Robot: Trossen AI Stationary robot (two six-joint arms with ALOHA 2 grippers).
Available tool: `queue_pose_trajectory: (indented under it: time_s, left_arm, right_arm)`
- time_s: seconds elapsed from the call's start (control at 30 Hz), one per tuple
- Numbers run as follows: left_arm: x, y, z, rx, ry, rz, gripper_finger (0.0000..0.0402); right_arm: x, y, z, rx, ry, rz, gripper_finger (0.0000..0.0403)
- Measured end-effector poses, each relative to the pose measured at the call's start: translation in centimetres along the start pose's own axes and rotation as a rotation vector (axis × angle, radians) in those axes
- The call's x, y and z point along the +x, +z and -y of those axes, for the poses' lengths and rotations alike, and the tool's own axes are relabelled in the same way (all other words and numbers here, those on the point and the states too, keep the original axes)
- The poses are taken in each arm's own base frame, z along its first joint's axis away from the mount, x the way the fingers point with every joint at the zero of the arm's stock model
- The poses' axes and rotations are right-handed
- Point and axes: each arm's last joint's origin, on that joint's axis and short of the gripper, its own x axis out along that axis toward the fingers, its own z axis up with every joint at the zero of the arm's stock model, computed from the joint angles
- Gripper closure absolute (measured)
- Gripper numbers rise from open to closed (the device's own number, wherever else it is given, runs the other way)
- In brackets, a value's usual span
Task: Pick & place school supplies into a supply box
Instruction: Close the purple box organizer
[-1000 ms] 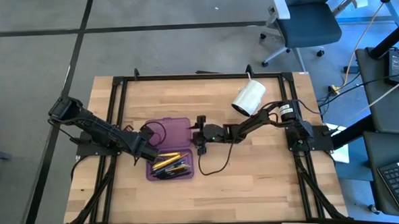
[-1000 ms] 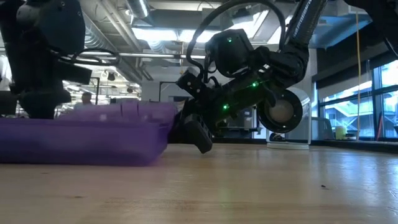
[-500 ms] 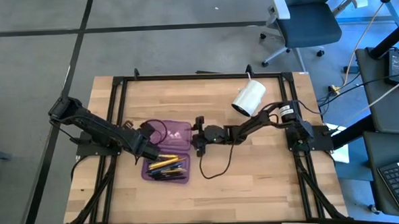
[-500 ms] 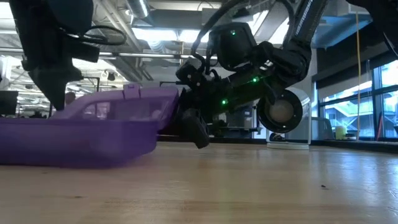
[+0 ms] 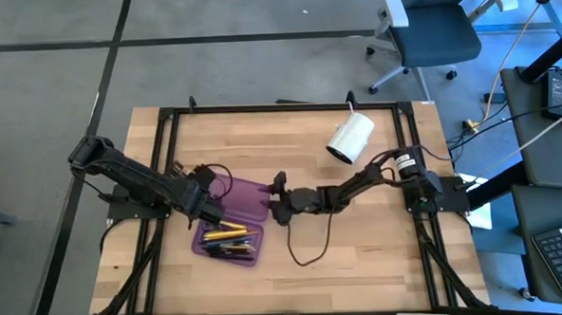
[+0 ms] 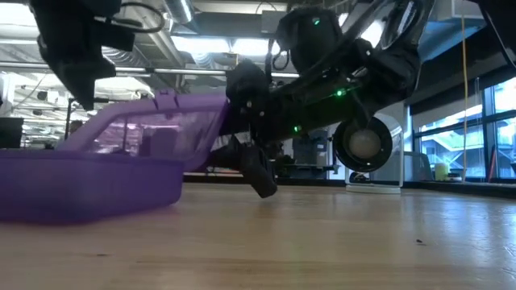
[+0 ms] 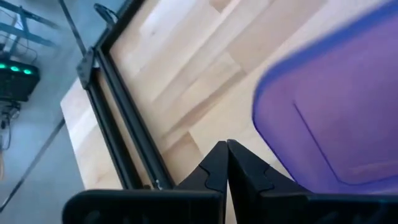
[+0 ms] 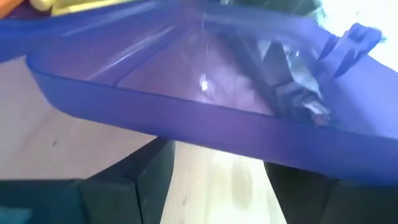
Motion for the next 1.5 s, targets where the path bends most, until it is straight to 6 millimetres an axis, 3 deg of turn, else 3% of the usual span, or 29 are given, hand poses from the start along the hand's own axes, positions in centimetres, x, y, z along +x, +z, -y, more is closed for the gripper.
queue_pose_trajectory:
  time_s: [0.23, 0.47, 0.67, 0.93, 1.17, 1.5]
  left_arm:
    - [-1.2, 0.9, -0.3, -0.01, -0.001, 0.048, 0.0399]
    - [-1.5, 1.1, -0.6, 0.0, 0.014, 0.054, 0.0399]
    - [-1.5, 1.1, -0.6, 0.0, 0.015, 0.053, 0.0399]
    - [-1.5, 1.1, -0.6, -0.013, 0.016, 0.053, 0.0399]
    - [-2.0, 1.3, -1.0, -0.047, 0.026, 0.061, 0.04]
    - [-6.0, 4.0, -3.1, -0.096, -0.078, 0.294, 0.0399]
  right_arm:
    - [-1.0, 2.2, -0.6, -0.084, -0.078, 0.067, 0.0161]
    - [-2.5, 4.4, -2.7, -0.389, -0.055, 0.132, 0.0161]
    - [-3.9, 6.3, -3.1, -0.537, -0.176, 0.159, 0.0161]
    - [-4.5, 8.4, -3.2, -0.46, -0.158, 0.371, 0.0161]
    - [-3.4, 11.0, -1.9, -0.405, -0.145, 0.397, 0.0161]
    - [-2.7, 12.9, -1.5, -0.332, 0.015, 0.5, 0.0161]
